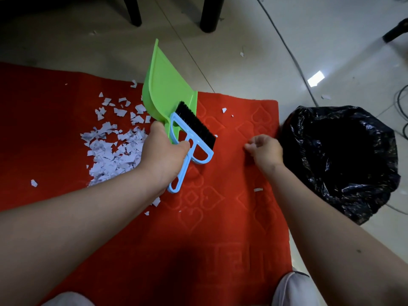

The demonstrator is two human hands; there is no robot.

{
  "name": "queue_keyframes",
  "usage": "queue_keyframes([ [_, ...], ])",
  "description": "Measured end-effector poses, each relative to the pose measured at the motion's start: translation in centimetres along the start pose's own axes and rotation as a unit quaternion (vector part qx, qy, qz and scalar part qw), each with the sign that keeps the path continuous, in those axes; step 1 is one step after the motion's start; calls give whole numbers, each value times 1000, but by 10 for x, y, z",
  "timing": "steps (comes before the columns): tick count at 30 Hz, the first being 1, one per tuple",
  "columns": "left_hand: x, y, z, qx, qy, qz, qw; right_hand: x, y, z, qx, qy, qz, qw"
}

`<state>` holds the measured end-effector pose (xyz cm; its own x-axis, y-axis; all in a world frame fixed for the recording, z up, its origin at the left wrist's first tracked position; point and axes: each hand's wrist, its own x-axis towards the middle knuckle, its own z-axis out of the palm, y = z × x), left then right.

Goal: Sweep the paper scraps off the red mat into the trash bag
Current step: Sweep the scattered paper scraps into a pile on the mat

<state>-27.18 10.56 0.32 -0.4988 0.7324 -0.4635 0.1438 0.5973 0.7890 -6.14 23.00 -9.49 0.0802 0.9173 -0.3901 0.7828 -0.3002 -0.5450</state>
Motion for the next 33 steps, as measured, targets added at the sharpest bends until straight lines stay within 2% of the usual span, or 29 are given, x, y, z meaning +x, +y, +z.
queue_keyframes([
  [6, -3, -2, -3, -5, -4, 3, 1000, -17, -9, 11, -133, 38, -18, 990],
  [10, -3, -4, -7, -15, 3, -7, 1000, -20, -12, 13, -154, 29, -13, 988],
  [13, -2, -4, -7, -18, 0, -7, 1000, -17, -13, 4, -39, -11, -2, 999],
  [17, -3, -4, -8, -17, 0, -11, 1000, -30, -28, 0, 116, -40, -30, 992],
  [22, -3, -3, -8, -13, 9, -7, 1000, -43, -55, 14, 134, -167, -79, 974],
  [23, -2, -4, -8, -12, 12, -7, 1000, -44, -58, 16, 143, -172, -73, 972],
  [25, -1, -5, -9, -11, 16, -5, 1000, -42, -61, 15, 153, -152, -66, 974],
  [29, 1, -8, -13, -1, 23, -14, 1000, -33, -46, 2, 49, -32, -49, 997],
  [33, 0, -7, -15, 1, 22, -16, 1000, -43, -11, -14, 16, -37, -14, 999],
])
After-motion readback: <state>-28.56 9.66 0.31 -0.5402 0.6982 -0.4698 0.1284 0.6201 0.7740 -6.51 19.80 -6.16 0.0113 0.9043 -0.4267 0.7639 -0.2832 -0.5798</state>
